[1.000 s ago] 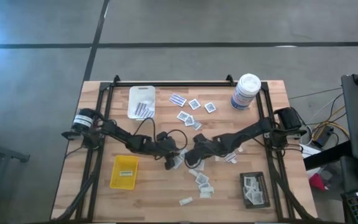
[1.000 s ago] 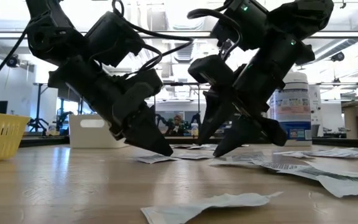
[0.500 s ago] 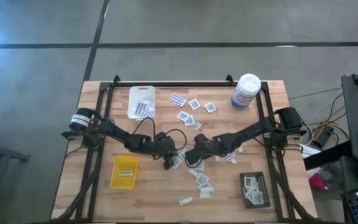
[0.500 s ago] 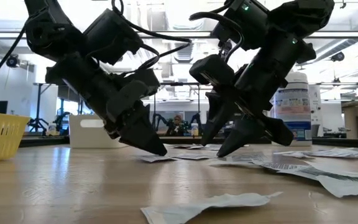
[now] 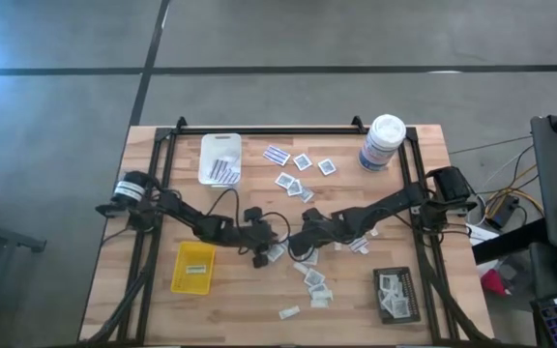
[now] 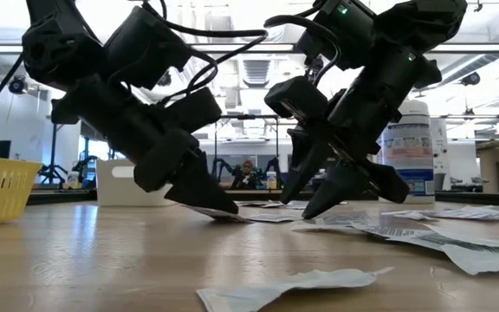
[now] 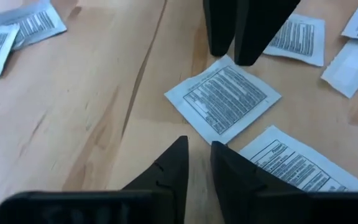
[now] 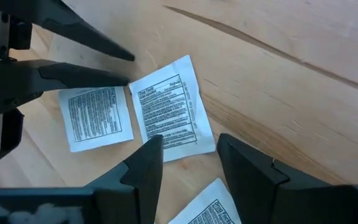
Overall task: Pick & Place First Aid Supplies
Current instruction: Put the towelette pack into the black bin
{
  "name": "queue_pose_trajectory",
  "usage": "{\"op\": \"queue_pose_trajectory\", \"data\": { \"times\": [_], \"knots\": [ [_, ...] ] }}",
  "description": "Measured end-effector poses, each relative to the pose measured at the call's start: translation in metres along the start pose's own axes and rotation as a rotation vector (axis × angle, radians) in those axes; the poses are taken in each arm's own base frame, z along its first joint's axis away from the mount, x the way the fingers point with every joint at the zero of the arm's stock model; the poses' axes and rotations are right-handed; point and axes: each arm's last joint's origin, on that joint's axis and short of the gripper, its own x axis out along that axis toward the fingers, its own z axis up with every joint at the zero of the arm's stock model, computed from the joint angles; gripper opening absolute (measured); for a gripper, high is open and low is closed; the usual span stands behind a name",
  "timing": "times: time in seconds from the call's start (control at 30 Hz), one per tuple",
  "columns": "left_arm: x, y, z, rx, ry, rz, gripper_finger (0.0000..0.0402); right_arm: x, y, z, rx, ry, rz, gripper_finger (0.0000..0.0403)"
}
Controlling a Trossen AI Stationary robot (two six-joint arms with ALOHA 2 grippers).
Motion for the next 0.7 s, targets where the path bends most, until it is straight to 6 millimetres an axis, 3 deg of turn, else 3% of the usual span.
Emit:
{"op": "queue_pose_trajectory", "data": {
  "times": [0.27, 0.47, 0.7],
  "knots": [
    [0.000, -0.001, 0.005, 0.016, -0.049, -0.006, 0.0007, 0.000, 0.000, 0.000, -0.009, -0.020, -0.004, 0.0161],
    [0.002, -0.004, 0.008, 0.004, -0.087, -0.084, 0.0005, 0.000, 0.000, 0.000, -0.009, -0.021, -0.004, 0.0157],
    [0.018, -0.004, -0.005, -0.018, -0.082, -0.060, 0.0001, 0.000, 0.000, 0.000, -0.010, -0.024, -0.004, 0.0153]
  ]
}}
